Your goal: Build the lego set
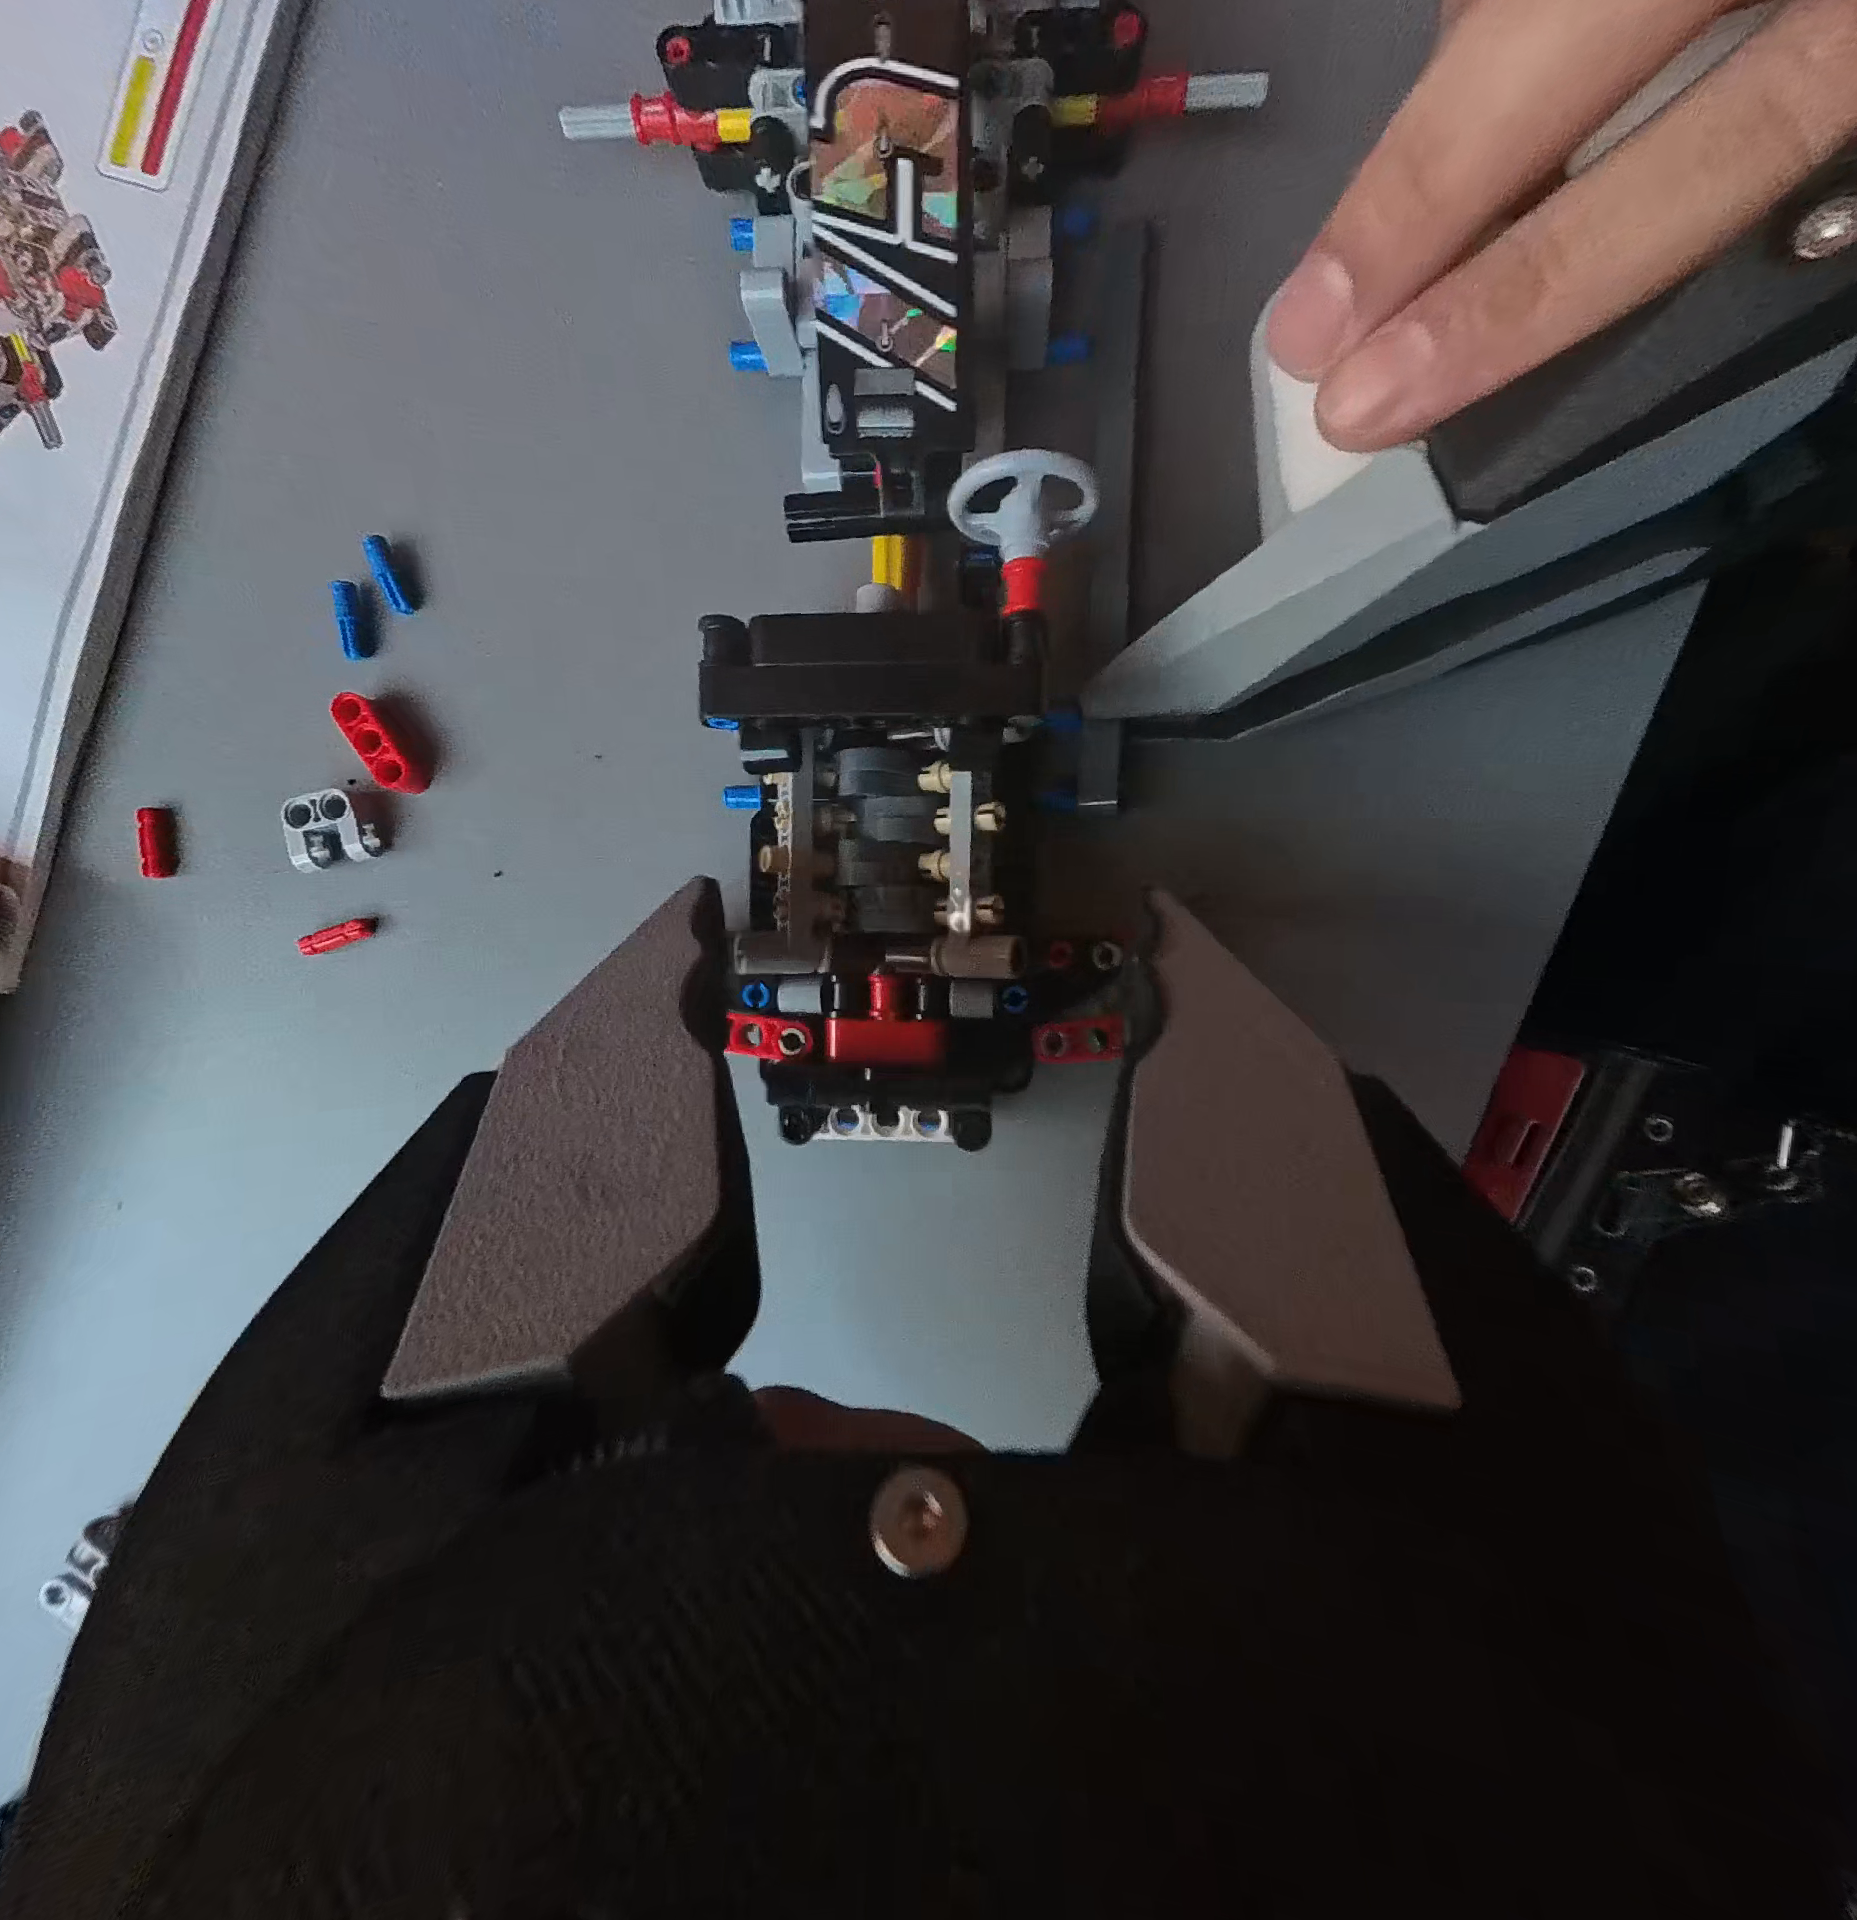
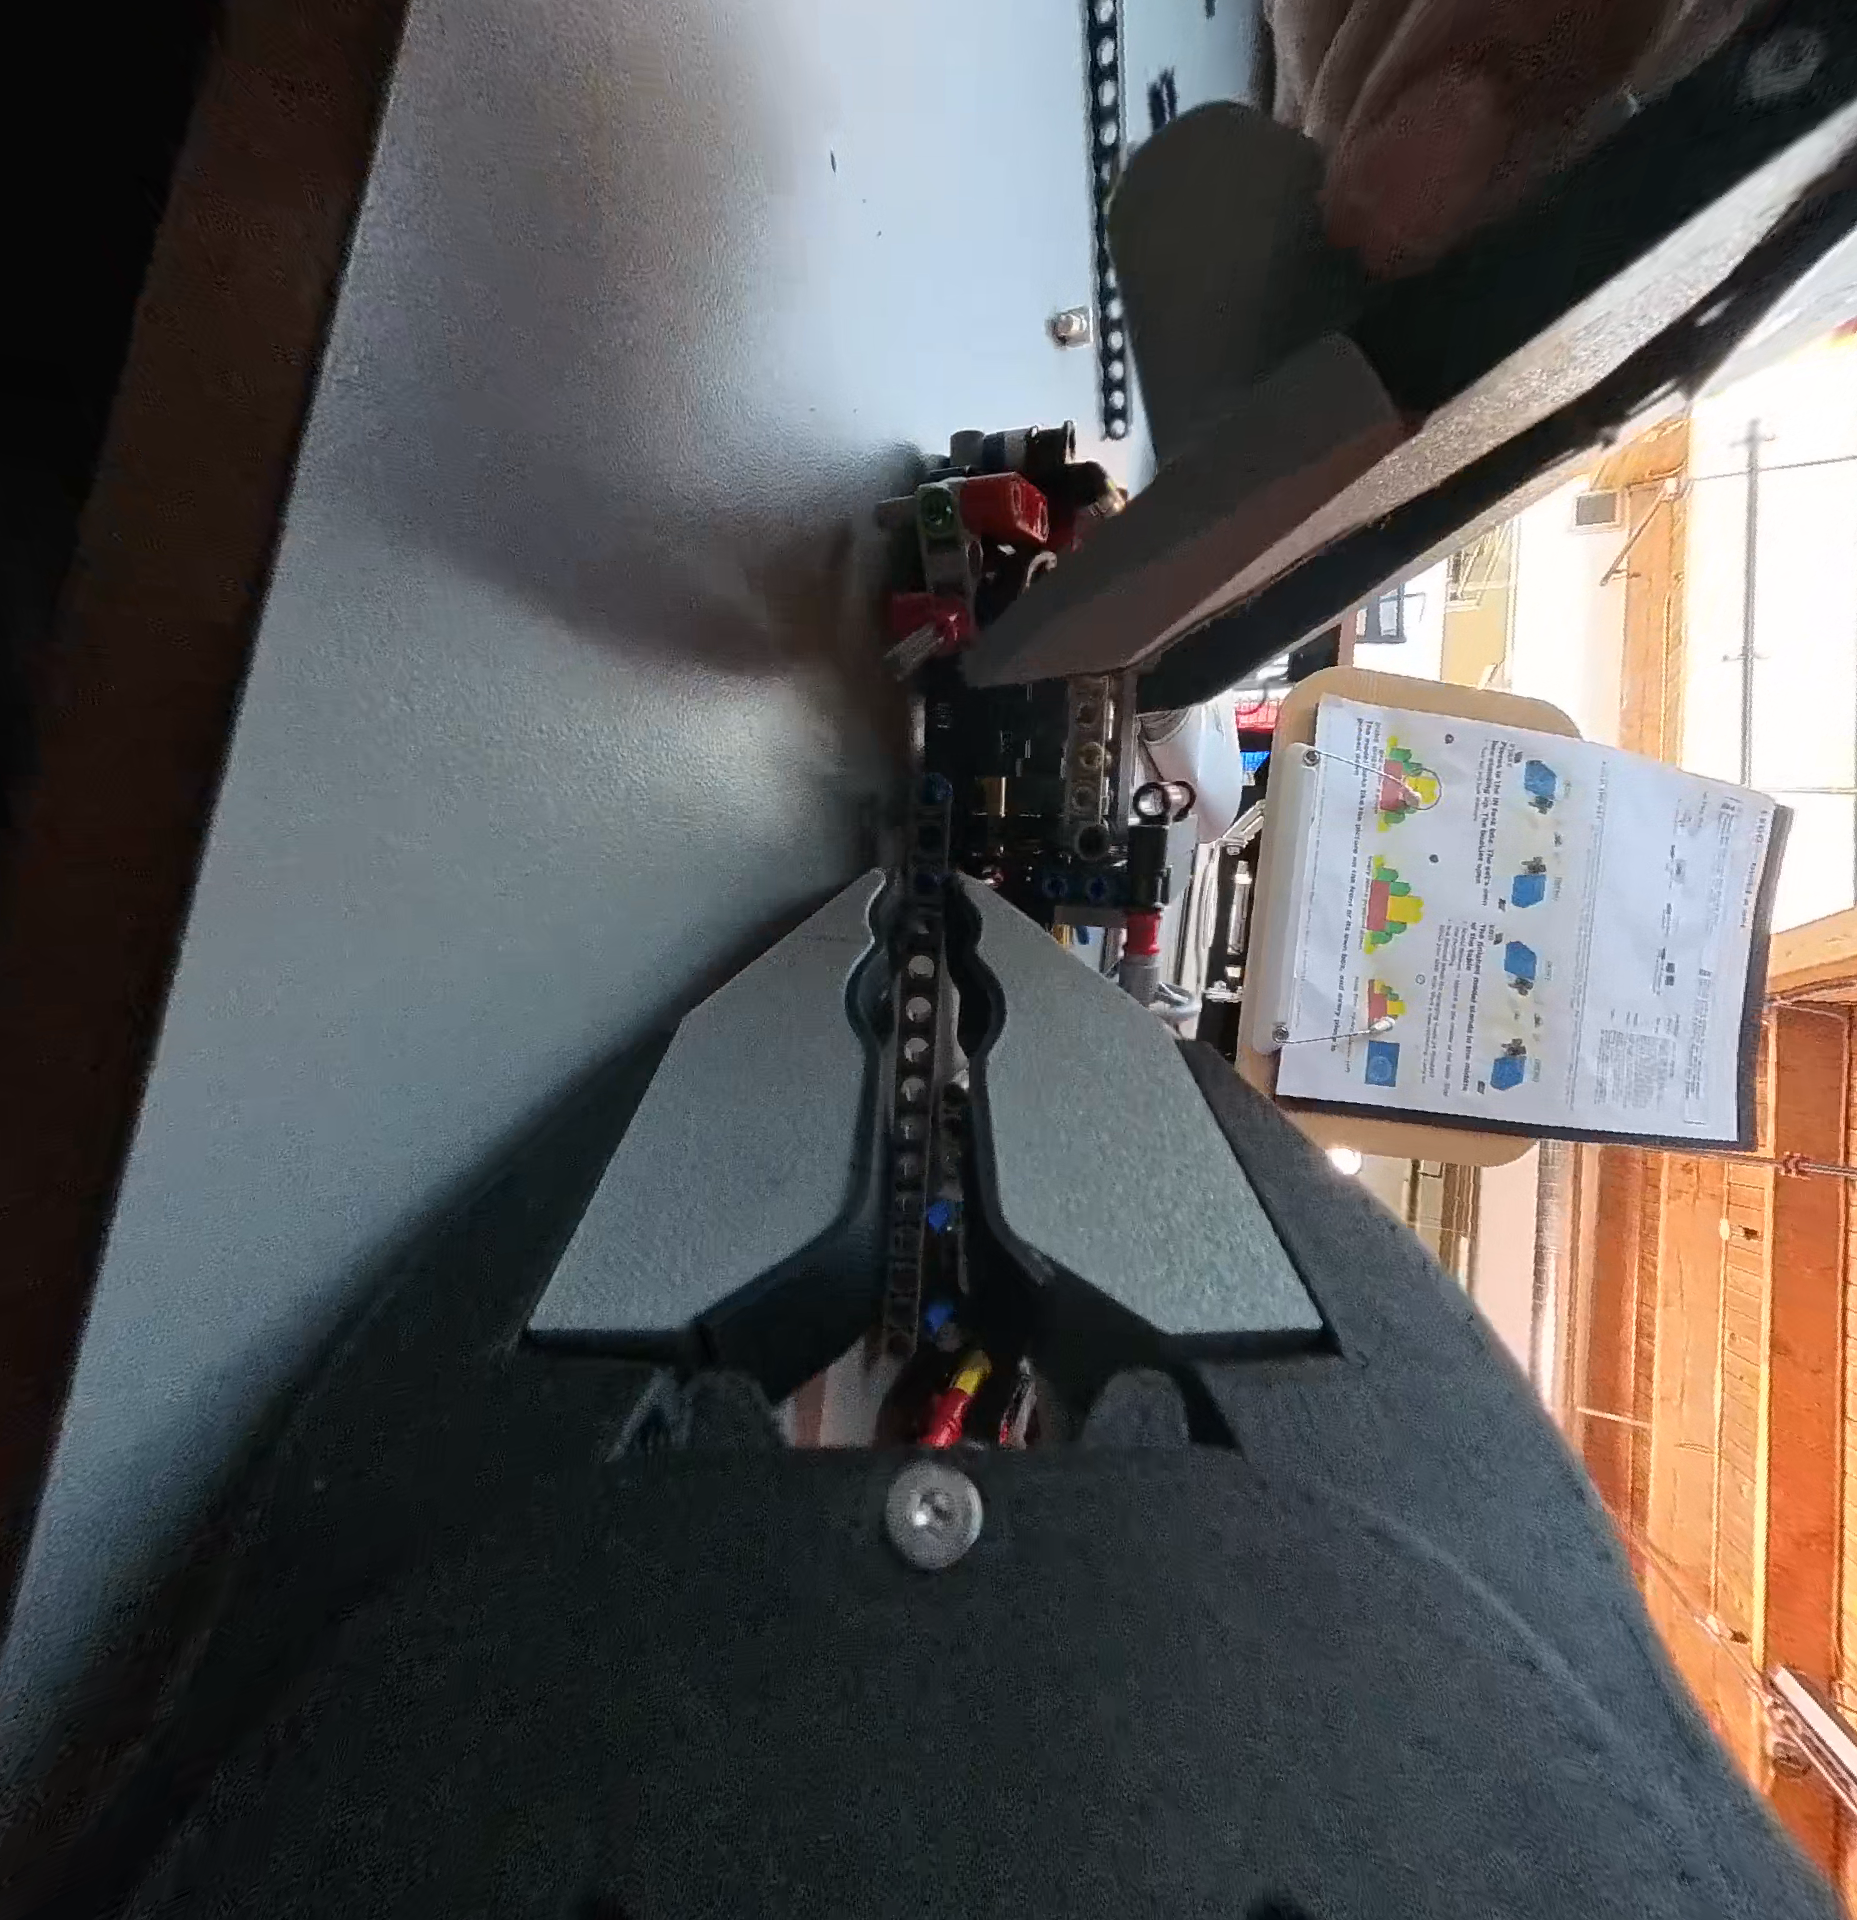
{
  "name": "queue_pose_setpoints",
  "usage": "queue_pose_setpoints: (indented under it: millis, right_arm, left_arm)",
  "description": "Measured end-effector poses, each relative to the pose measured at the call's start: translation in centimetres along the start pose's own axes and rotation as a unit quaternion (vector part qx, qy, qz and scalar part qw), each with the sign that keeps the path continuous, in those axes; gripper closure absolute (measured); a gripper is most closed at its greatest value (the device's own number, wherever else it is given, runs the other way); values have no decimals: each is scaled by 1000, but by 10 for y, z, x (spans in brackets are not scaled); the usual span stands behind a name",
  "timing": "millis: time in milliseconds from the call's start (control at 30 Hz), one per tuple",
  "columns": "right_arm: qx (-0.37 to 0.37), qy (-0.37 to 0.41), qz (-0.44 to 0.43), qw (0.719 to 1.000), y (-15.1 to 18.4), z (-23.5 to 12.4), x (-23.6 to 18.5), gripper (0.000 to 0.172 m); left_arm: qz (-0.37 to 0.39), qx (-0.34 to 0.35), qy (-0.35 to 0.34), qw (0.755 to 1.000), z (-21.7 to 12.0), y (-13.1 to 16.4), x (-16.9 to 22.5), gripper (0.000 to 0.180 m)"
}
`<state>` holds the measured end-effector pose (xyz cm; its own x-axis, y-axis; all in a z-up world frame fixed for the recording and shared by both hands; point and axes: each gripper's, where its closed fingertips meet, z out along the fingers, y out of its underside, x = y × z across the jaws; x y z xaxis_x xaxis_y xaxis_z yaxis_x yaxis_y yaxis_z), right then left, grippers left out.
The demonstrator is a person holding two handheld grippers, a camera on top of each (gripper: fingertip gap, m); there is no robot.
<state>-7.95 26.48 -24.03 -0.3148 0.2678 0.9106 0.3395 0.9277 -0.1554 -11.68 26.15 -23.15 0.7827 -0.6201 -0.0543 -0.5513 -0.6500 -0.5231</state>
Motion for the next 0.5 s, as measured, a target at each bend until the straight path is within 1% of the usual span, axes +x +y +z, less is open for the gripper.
queue_pose_setpoints:
  millis: [100,167,233,300,367,500]
  right_arm:
    - [-7,4,-17,1000,2,1,1,167]
    - [-13,8,-28,1000,3,2,2,167]
    - [-17,7,-29,999,3,3,1,167]
    - [-18,9,-31,999,3,3,1,167]
    - [-20,12,-30,999,3,3,2,168]
    - [-28,19,-46,998,4,5,3,167]
  left_arm:
    - [3,4,28,1000,1,-7,-1,104]
    - [12,-13,41,999,4,-7,0,101]
    - [31,-38,33,998,11,-4,-2,97]
    - [51,-60,28,997,17,0,-1,97]
    - [58,-64,32,996,21,2,2,104]
    - [54,-62,32,996,22,2,-1,104]
